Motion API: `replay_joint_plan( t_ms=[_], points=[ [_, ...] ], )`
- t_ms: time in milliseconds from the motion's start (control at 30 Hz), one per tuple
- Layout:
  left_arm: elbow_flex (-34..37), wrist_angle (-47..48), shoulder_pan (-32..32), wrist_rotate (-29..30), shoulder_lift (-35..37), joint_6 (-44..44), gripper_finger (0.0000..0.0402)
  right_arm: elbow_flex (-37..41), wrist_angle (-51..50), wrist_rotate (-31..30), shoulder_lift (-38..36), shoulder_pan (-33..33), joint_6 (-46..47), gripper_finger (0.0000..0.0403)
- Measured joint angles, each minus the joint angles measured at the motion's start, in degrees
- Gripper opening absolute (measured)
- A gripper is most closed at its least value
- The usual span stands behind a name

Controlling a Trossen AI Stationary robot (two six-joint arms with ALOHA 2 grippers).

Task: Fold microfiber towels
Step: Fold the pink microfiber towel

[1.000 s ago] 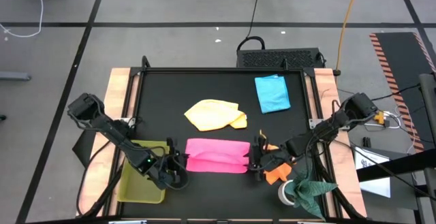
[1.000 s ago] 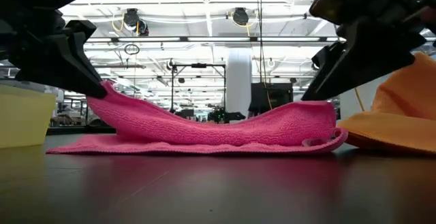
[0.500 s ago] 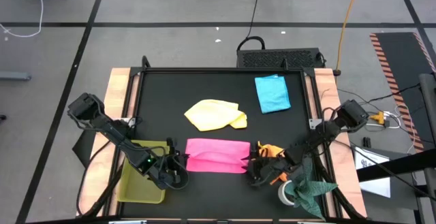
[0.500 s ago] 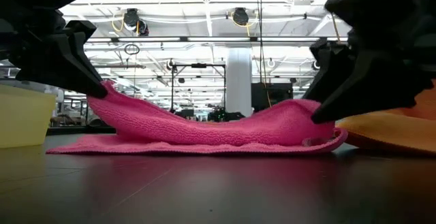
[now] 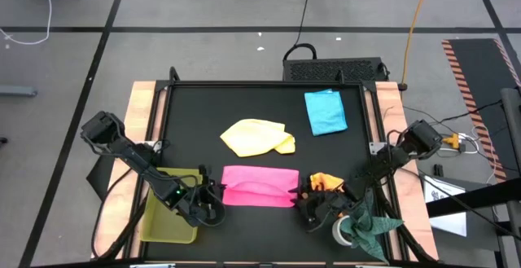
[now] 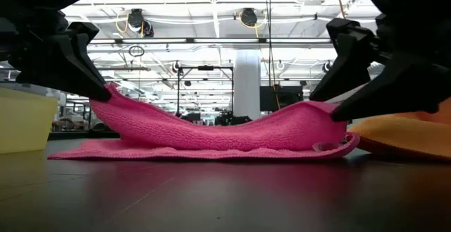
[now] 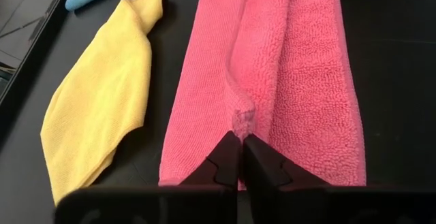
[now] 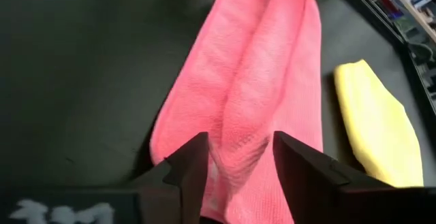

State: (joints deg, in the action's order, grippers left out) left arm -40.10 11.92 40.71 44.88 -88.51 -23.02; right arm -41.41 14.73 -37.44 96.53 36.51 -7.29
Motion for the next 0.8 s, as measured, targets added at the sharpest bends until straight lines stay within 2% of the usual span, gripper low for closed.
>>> replay_joint_plan(
  t_ms=[200,333,433,600,800],
  points=[
    [0.0,0.0,0.0,0.0,0.0,0.0,0.0017,0.0,-0.9,-2.0,0.0,-0.1,-1.1,0.0183],
    [0.0,0.0,0.0,0.0,0.0,-0.1,0.0005,0.0,-2.0,-7.1,0.0,-0.1,-1.0,0.0165],
    [0.0,0.0,0.0,0.0,0.0,-0.9,0.0014,0.0,-1.8,-10.7,0.0,-0.1,-1.2,0.0144],
    [0.0,0.0,0.0,0.0,0.0,-1.2,0.0023,0.0,-3.1,-10.2,0.0,-0.2,1.1,0.0104],
    [0.0,0.0,0.0,0.0,0.0,-1.3,0.0005,0.0,-4.2,-4.2,0.0,-1.1,6.2,0.0047]
  ],
)
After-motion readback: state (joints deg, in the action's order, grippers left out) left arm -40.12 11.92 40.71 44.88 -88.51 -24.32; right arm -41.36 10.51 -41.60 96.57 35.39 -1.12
